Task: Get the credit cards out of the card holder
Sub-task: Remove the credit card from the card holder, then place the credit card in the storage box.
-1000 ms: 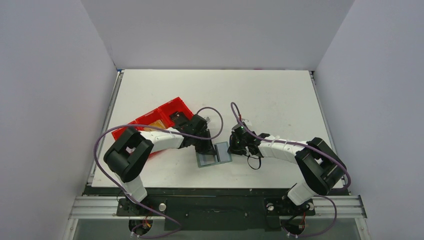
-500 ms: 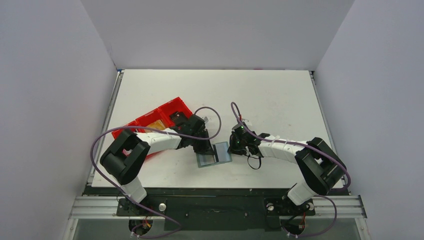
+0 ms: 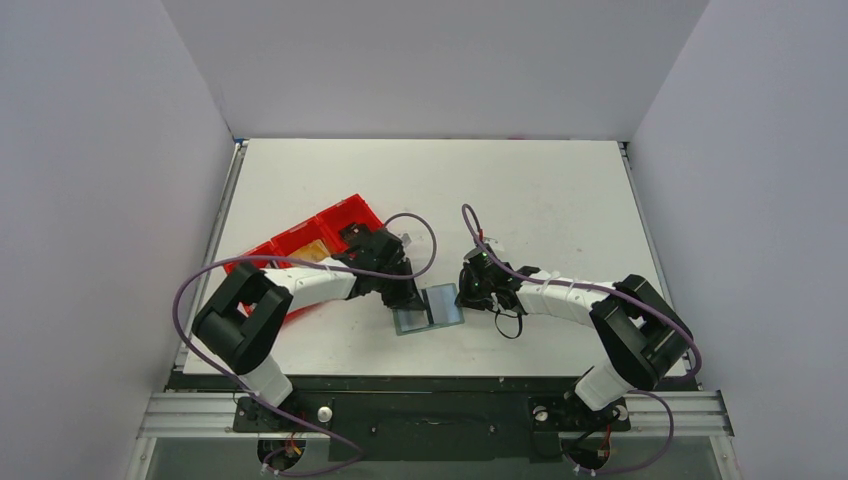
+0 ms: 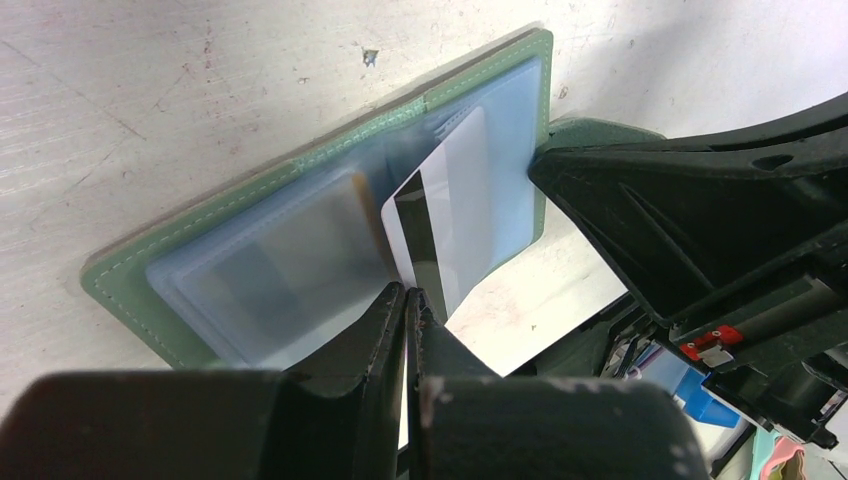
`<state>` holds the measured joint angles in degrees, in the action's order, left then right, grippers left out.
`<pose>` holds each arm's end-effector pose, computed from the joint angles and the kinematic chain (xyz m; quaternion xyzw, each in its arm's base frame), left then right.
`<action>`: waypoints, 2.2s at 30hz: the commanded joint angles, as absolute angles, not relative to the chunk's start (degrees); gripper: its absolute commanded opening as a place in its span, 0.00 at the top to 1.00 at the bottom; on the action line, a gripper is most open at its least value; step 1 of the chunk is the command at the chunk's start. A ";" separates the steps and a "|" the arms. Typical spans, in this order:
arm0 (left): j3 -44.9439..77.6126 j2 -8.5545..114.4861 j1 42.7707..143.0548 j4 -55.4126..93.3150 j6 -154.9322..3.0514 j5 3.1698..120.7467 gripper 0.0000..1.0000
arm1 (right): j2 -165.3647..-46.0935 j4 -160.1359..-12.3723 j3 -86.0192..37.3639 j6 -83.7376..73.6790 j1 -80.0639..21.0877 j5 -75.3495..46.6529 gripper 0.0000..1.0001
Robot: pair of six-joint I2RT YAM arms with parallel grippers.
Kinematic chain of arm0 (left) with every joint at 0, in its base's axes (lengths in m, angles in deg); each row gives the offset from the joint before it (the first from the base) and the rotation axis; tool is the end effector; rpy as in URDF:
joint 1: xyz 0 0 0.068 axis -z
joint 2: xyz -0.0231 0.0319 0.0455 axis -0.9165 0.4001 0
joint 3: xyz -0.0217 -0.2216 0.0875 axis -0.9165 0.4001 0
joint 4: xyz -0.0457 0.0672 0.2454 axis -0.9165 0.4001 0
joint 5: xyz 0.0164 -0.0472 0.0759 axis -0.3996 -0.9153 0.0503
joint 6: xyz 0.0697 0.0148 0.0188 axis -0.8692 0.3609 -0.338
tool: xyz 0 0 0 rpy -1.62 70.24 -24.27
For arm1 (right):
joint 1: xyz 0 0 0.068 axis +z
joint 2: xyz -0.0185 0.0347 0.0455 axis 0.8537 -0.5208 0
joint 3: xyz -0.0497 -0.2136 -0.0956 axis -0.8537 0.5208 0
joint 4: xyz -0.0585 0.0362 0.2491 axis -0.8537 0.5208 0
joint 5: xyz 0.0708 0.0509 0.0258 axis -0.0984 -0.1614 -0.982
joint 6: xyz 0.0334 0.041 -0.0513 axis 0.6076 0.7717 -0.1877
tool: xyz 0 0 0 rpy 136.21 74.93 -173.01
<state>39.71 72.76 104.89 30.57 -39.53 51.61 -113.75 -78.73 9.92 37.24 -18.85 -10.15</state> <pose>0.2424 -0.2177 0.0983 -0.0310 0.9442 -0.3107 0.1048 0.2279 0.1944 0.0921 0.0688 0.9530 0.2260 0.1896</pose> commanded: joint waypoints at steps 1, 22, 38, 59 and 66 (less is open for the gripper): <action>40.64 69.43 104.20 31.54 -40.00 50.97 1.00 | -118.60 -77.33 12.68 36.33 -19.67 -4.49 1.00; 43.37 64.92 101.96 34.19 -42.36 50.77 1.00 | -114.99 -77.13 11.68 35.54 -19.68 -5.57 1.00; 44.19 59.31 100.69 35.63 -44.41 49.32 1.00 | -106.55 -75.51 6.29 34.15 -19.52 -10.01 0.76; 44.41 53.33 92.81 16.22 -34.20 30.70 1.00 | -98.91 -107.78 16.06 42.60 -25.73 -35.70 0.41; 46.54 53.82 91.30 6.32 -27.72 27.33 1.00 | -97.83 -117.59 19.39 48.17 -26.27 -38.46 0.40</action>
<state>46.31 55.12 91.95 15.49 -31.99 31.24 -100.22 -106.93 18.38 44.43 -25.69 -35.31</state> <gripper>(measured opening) 0.003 0.606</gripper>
